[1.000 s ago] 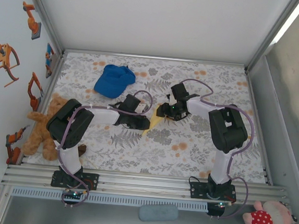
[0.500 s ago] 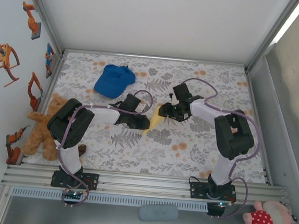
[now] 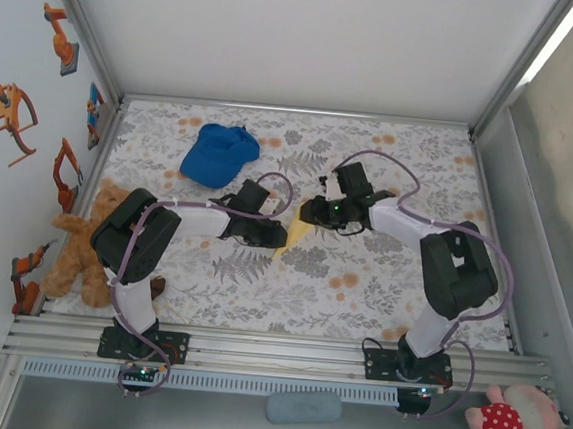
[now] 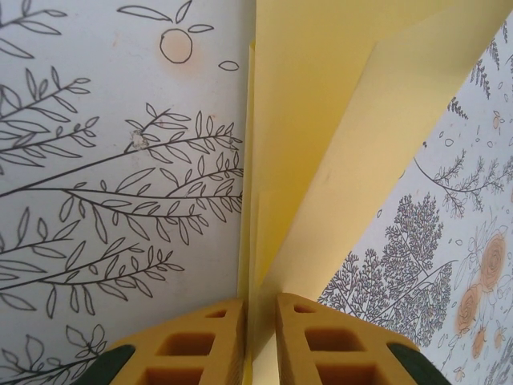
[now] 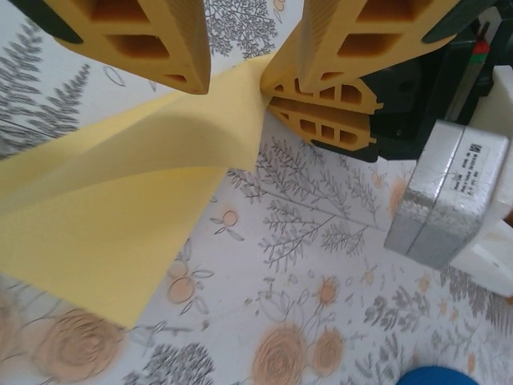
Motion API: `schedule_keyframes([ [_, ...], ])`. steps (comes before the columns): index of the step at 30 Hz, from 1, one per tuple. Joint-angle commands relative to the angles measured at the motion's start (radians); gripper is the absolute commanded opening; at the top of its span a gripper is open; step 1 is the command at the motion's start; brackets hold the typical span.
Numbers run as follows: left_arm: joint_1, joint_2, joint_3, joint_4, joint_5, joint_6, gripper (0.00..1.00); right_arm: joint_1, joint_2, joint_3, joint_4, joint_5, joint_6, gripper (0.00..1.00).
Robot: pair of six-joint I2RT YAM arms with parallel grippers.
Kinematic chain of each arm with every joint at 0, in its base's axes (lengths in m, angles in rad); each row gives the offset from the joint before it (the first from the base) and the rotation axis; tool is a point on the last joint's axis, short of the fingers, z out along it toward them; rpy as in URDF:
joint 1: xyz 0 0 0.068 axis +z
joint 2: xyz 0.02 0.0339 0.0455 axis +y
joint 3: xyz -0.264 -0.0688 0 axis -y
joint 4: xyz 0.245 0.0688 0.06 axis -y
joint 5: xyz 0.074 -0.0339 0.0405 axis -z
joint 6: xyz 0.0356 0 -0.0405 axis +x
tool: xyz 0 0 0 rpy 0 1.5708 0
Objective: Fold a paper plane with a square sheet of paper (pick it up from the middle)
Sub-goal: Fold the wing for the fifth time at the center of the table.
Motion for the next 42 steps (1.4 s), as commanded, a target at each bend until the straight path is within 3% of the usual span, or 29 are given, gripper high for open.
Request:
schedule_keyframes([
  [1, -0.002, 0.043, 0.004, -0.025, -0.017, -0.003, 0.19, 0.012, 0.044, 0.027, 0.044, -0.076, -0.009, 0.31],
  [22, 0.019, 0.005, -0.019, 0.023, 0.040, -0.039, 0.21, 0.012, 0.189, 0.095, 0.037, -0.065, -0.013, 0.24],
  [31, 0.028, -0.052, -0.030, 0.029, 0.036, -0.060, 0.28, 0.012, 0.208, 0.107, 0.020, -0.054, -0.015, 0.23],
  [38, 0.029, -0.039, -0.035, 0.055, 0.054, -0.078, 0.41, 0.012, 0.211, 0.107, 0.015, -0.051, -0.011, 0.23],
  [42, 0.028, -0.024, -0.027, 0.048, 0.060, -0.078, 0.43, 0.012, 0.214, 0.110, 0.011, -0.047, -0.010, 0.23],
])
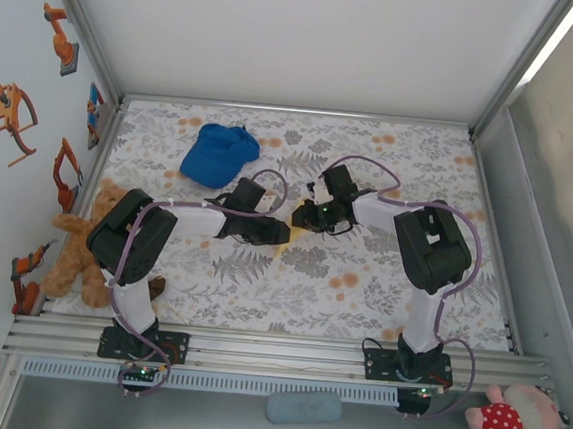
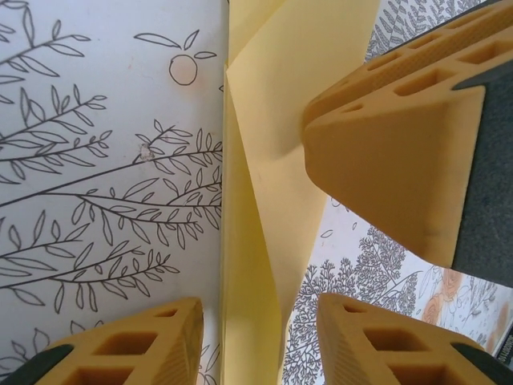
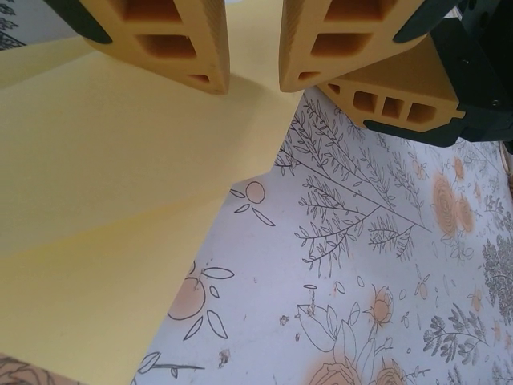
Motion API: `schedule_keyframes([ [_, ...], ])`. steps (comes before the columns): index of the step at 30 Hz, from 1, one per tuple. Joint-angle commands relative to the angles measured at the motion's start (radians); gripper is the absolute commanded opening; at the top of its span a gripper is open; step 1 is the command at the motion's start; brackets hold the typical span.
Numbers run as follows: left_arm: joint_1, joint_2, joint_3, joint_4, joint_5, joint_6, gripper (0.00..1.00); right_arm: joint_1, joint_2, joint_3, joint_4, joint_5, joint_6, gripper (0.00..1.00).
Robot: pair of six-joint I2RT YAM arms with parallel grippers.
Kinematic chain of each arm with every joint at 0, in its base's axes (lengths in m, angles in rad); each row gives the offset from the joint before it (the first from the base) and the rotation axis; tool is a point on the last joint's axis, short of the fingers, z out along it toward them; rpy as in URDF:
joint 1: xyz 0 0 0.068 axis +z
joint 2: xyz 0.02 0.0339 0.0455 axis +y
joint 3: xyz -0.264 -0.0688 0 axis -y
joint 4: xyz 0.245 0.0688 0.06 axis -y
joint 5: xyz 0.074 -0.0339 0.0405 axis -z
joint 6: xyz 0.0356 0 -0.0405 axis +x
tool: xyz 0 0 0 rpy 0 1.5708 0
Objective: Fold a paper plane with a square sheet of paper (pick it up from the middle)
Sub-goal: Fold the wing for the fifth time at the center of the table.
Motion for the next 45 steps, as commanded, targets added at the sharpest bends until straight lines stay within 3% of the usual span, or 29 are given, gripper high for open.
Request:
schedule_keyframes([
  [1, 0.004, 0.000, -0.003, -0.007, 0.005, -0.004, 0.43, 0.001, 0.017, 0.025, -0.019, 0.010, -0.009, 0.23],
  [16, 0.002, 0.054, 0.022, -0.080, -0.032, 0.014, 0.26, 0.002, 0.023, 0.028, -0.029, 0.048, 0.000, 0.21],
  [45, -0.007, 0.081, 0.022, -0.090, -0.025, 0.036, 0.20, 0.001, 0.057, 0.051, -0.034, 0.001, -0.028, 0.21],
])
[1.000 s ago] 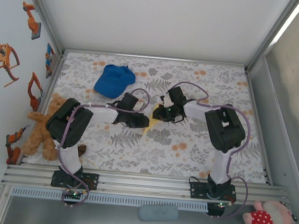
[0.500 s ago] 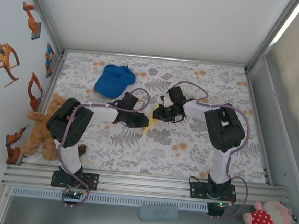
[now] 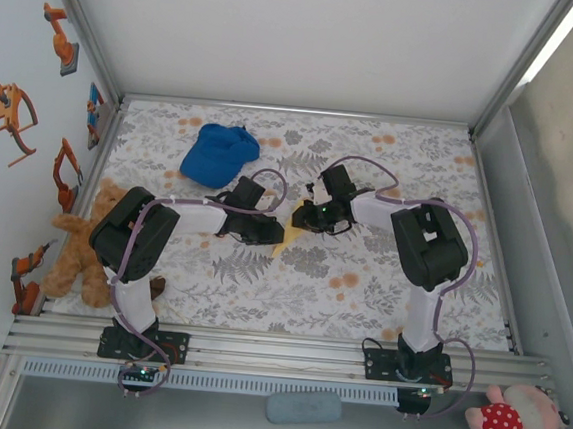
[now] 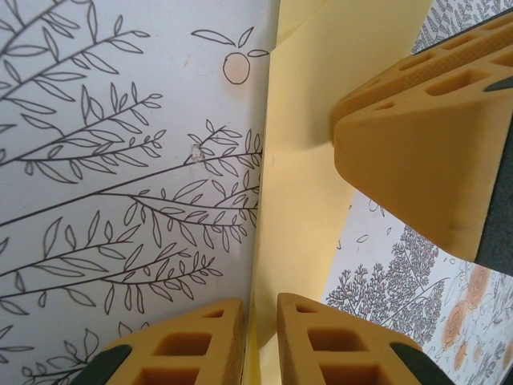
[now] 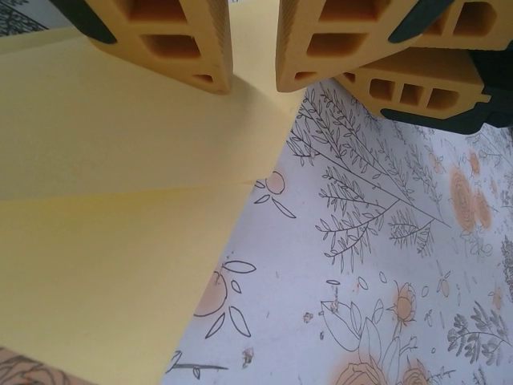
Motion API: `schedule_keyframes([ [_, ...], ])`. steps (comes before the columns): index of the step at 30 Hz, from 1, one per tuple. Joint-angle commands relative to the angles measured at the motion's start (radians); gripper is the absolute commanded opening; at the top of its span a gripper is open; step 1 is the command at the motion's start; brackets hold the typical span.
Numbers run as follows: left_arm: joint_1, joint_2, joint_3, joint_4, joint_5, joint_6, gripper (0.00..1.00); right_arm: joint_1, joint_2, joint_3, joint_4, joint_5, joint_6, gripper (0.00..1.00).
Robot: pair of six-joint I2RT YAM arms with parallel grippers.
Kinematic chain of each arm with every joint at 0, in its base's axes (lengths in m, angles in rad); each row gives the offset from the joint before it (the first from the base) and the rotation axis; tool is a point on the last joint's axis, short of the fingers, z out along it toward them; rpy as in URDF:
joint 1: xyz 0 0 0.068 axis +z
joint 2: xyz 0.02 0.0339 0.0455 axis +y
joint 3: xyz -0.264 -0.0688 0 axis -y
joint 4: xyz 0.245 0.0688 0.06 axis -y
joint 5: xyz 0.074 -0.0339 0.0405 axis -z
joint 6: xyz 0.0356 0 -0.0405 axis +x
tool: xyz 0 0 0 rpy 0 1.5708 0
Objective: Fold a paper plane with a square sheet of paper (pick it up from the middle)
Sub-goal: Fold the wing for the fifth time at the center of the table.
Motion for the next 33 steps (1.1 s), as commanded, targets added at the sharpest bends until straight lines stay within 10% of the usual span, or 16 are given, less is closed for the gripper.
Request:
schedule_keyframes([
  [1, -0.018, 0.054, -0.003, -0.035, -0.007, 0.024, 0.20, 0.001, 0.029, 0.034, -0.027, -0.006, -0.024, 0.21],
  [21, -0.020, -0.143, -0.014, -0.035, -0.099, -0.021, 0.25, 0.002, 0.060, 0.075, -0.124, 0.032, -0.049, 0.20],
  [33, -0.063, -0.067, 0.025, 0.041, 0.037, -0.057, 0.14, 0.004, 0.064, 0.076, -0.132, 0.033, -0.048, 0.17],
])
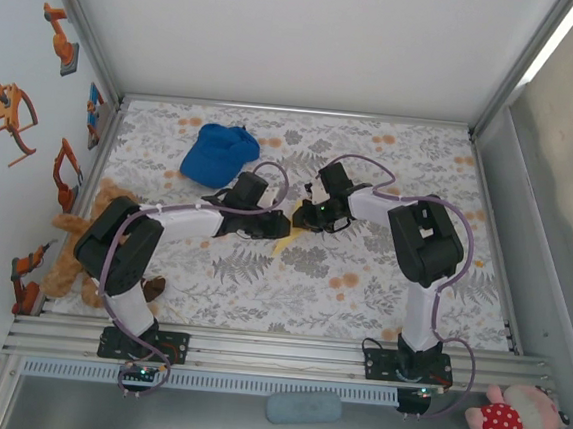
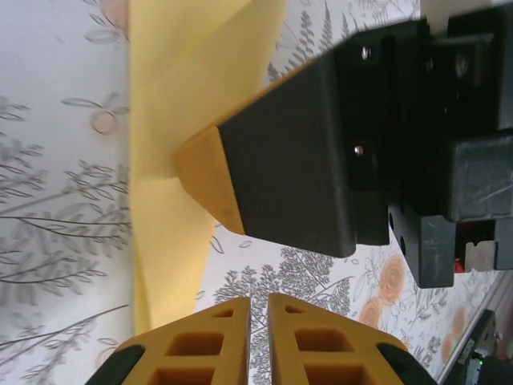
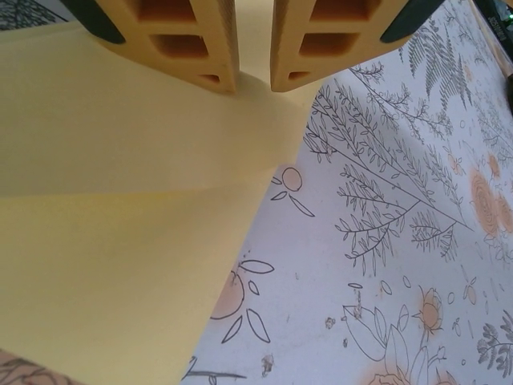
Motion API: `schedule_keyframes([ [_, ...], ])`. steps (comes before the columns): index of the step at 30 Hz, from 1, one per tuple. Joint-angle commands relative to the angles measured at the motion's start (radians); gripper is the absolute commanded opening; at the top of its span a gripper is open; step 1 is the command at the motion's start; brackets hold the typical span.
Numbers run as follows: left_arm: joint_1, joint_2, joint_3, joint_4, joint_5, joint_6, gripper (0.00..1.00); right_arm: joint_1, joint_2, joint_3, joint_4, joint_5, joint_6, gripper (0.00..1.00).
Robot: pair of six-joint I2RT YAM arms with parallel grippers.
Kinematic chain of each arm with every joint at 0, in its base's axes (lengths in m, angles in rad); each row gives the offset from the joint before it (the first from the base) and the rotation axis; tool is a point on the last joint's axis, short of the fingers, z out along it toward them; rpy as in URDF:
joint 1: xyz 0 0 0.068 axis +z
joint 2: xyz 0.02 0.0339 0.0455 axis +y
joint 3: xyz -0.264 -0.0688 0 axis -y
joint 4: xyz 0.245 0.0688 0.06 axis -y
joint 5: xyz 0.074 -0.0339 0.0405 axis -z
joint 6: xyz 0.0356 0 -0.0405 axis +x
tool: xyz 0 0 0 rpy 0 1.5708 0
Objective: Fold a paper plane with a square sheet of paper (pick it up from the middle)
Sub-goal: Fold the wing for the fifth time at the center of the table.
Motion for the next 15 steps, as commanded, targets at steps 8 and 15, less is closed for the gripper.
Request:
schedule_keyframes([
  [8, -0.014, 0.108, 0.039, 0.002, 0.042, -0.019, 0.12, 0.002, 0.028, 0.013, -0.048, 0.021, -0.015, 0.16],
  [15, -0.003, 0.120, 0.042, 0.013, 0.042, -0.019, 0.11, 0.003, 0.028, 0.010, -0.047, 0.020, -0.016, 0.15],
])
